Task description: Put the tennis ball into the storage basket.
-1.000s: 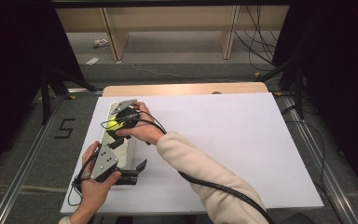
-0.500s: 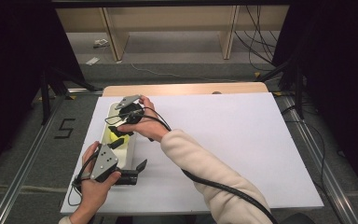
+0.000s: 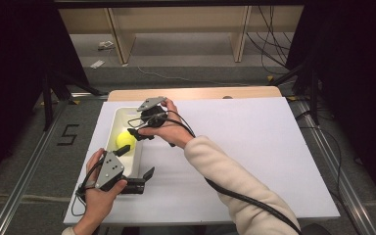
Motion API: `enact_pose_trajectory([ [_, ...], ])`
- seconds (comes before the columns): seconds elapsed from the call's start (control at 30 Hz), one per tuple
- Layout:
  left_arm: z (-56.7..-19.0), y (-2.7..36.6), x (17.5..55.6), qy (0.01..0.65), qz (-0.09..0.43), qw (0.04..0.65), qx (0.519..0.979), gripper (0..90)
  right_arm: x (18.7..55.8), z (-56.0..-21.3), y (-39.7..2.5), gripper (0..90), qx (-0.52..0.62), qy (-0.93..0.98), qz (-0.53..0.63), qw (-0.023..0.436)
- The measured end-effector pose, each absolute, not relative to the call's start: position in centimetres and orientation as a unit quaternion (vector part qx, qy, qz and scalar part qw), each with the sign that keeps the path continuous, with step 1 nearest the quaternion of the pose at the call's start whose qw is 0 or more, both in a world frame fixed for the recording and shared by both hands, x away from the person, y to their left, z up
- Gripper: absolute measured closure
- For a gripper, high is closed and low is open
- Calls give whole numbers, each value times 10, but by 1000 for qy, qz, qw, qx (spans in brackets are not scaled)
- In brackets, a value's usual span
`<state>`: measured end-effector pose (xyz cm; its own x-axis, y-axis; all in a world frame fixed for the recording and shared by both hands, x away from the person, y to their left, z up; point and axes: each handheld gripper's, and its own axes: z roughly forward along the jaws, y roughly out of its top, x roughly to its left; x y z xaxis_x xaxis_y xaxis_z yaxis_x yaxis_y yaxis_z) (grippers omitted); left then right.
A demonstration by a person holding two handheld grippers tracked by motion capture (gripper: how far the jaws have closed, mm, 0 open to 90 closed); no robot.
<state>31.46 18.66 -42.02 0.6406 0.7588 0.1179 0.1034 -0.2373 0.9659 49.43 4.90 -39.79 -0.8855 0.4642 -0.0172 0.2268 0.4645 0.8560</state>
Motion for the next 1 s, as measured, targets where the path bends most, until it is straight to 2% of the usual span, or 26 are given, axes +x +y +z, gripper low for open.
enact_pose_trajectory([
  [1.0, -421, 186, 315, 297, 304, 539, 727, 0, 488, -390, -10, 160, 229, 835, 479, 146],
])
